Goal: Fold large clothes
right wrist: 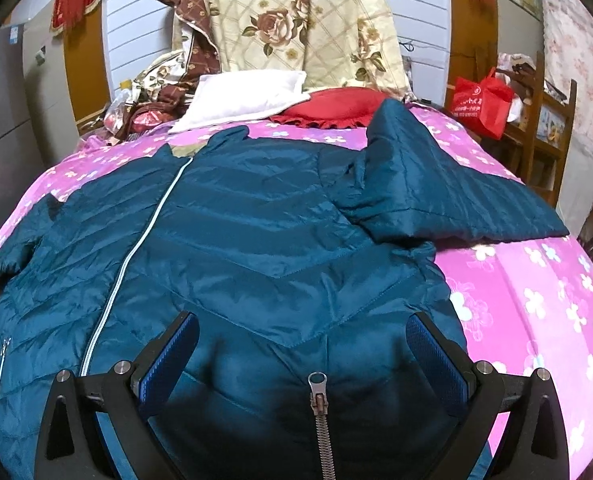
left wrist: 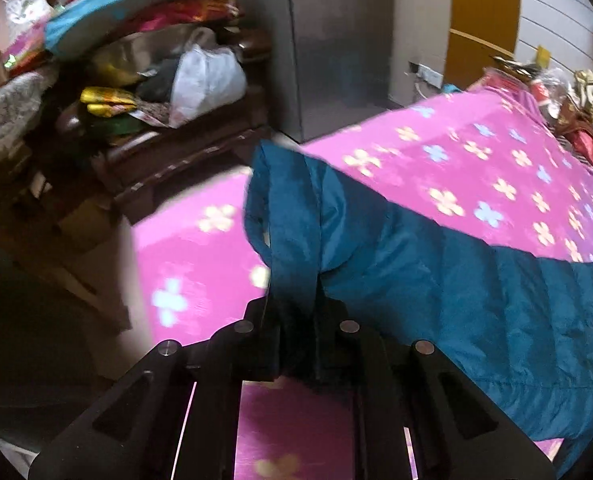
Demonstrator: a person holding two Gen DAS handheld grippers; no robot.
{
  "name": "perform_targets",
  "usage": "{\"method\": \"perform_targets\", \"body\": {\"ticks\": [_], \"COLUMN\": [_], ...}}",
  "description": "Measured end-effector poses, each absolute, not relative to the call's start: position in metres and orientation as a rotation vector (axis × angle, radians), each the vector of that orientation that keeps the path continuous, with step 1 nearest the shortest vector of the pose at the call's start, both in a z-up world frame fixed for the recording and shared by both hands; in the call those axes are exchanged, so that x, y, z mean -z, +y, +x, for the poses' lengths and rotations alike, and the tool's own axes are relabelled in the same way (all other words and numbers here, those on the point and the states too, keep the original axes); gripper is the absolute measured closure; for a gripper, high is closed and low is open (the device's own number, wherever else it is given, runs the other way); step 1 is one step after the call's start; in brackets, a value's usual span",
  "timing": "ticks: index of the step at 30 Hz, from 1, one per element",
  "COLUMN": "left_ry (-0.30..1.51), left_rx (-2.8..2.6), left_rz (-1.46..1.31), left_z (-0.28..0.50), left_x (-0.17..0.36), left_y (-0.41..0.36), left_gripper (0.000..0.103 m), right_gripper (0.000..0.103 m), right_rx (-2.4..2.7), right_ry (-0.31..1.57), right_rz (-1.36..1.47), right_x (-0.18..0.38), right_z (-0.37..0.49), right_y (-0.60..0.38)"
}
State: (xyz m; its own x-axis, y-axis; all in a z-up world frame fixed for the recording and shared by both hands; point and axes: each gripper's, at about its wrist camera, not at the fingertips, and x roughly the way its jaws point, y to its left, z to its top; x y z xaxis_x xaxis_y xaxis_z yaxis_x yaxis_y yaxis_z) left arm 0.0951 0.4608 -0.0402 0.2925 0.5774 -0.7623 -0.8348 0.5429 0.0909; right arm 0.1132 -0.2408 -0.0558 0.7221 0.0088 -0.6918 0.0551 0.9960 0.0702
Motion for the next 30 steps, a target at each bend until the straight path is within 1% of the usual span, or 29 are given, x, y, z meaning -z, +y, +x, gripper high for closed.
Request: {"method": "perform_targets", "body": {"ticks": [3, 7, 10, 14, 16, 19, 25, 30], "left_ry": [0.811, 0.720, 0.647, 0.623, 0.635, 0.686, 0.773, 0.830], "left_rx": [-0.927, -0.757, -0.558, -0.293, -0.185, -0.053, 0.155, 0.309], "left_rz": [-0.327, -0.278, -0.241, -0.225, -0.218, -0.187, -0.177, -0.162], "left_z": [0.102, 0.125, 0.150, 0.186, 0.203, 0.231, 0.260, 0.269], "left_x": [0.023, -0.015, -0.046, -0.070, -0.070, -0.052, -0.011, 0.013], "left_y": [0.440, 0.381, 0.312, 0.217, 0.170, 0.091, -0.018, -0.088], "left_gripper": [0.094, 0.095, 0.095, 0.095, 0.095, 0.095, 0.096, 0.096], "right_gripper": [0.000, 0.000, 0.000, 0.000, 0.000, 0.000, 0.000, 0.000], "right_rx": [0.021, -0.005, -0.002, 0.009, 0.007, 0.002, 0.057, 0.079], "right_ry": [0.772, 0.799, 0.809, 0.814, 0.819, 0.828, 0.897, 0.950], "right_rz": [0.077, 0.077, 0.087, 0.113, 0.131, 0.148, 0.103, 0.104], "right_x": [0.055, 0.059, 0.061, 0.061, 0.061, 0.062, 0.074, 0.085], "right_z": [0.112, 0.107, 0.102, 0.096, 0.094, 0.094, 0.096, 0.099], "right_y": [-0.243, -0.249, -0.258, -0.273, -0.278, -0.281, -0.286, -0.293]}}
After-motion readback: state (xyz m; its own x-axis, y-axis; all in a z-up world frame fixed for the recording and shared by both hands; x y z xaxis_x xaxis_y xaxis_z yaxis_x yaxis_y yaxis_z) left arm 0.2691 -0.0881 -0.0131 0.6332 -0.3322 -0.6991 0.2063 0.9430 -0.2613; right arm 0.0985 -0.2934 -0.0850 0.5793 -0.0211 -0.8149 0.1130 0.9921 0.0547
